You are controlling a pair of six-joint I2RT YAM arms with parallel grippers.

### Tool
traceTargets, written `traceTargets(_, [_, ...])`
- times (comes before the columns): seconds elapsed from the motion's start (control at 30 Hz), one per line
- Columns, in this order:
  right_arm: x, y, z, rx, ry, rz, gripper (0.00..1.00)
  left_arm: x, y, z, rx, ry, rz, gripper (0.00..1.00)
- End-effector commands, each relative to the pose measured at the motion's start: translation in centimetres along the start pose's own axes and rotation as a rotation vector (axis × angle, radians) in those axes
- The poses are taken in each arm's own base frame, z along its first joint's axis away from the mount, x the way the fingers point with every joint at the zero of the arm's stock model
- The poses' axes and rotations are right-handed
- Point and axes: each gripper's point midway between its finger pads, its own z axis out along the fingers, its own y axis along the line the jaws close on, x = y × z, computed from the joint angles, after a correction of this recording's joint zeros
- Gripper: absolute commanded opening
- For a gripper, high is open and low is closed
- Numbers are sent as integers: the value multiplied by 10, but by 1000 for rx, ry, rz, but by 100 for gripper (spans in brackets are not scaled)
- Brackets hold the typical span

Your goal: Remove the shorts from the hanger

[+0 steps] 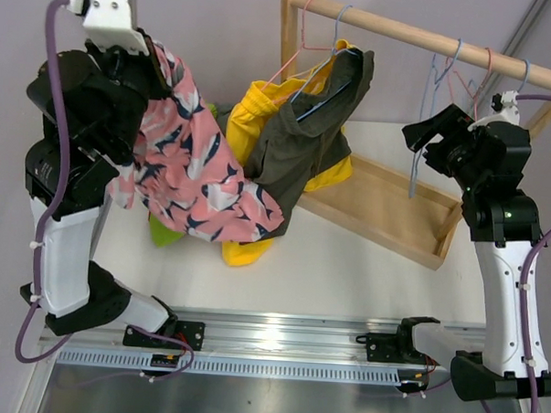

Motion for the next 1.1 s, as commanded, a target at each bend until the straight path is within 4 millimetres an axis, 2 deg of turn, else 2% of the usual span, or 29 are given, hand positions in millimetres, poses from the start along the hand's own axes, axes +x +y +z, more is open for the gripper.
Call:
traceTargets(0.0, [4,-4,-4,4,8,-20,80,-49,14,-2,-19,-154,-15,0])
traceTargets(0.1, [12,-9,-3,11,25,-23,82,-62,29,9,-116,-212,2,0])
traceTargets(0.27, [24,-13,2,-5,46,-4,85,-71,57,34,-260,-273,30,0])
traceTargets(0.4, [32,-11,2,-41,61,9,85,-73,95,57,-396,-319,26,0])
traceTargets(0.47, [36,-11,2,-45,67,11,85,-84,106,60,-431,-366,14,0])
traceTargets(0.5, [37,-11,2,-51,70,9,85,-80,113,69,-459,-360,35,0])
traceTargets(0.63, [38,-8,-3,-74,65,5,85,-78,133,75,-501,-381,-28,0])
traceTargets(0.7, [41,-8,-3,-85,64,7,85,-73,127,89,-450,-385,-33,0])
traceTargets(0.73, [41,-8,-5,-91,59,9,85,-65,120,104,-415,-368,-27,0])
traceTargets(0.8, [46,-10,-3,-92,62,17,85,-52,96,128,-283,-343,-24,0])
traceTargets(0.83, [46,-9,-4,-98,60,20,85,-35,87,148,-246,-307,-27,0])
traceTargets(0.93, [51,-9,-5,-108,74,21,85,-12,62,176,-126,-261,-57,0])
traceTargets(0.97, [50,-9,-6,-109,71,18,85,4,46,192,-56,-232,-57,0])
traceTargets(1.03, [50,-10,-8,-108,67,8,86,23,36,208,-10,-195,-61,0])
traceTargets(1.07, [48,-9,-10,-113,60,6,86,43,30,223,1,-157,-76,0])
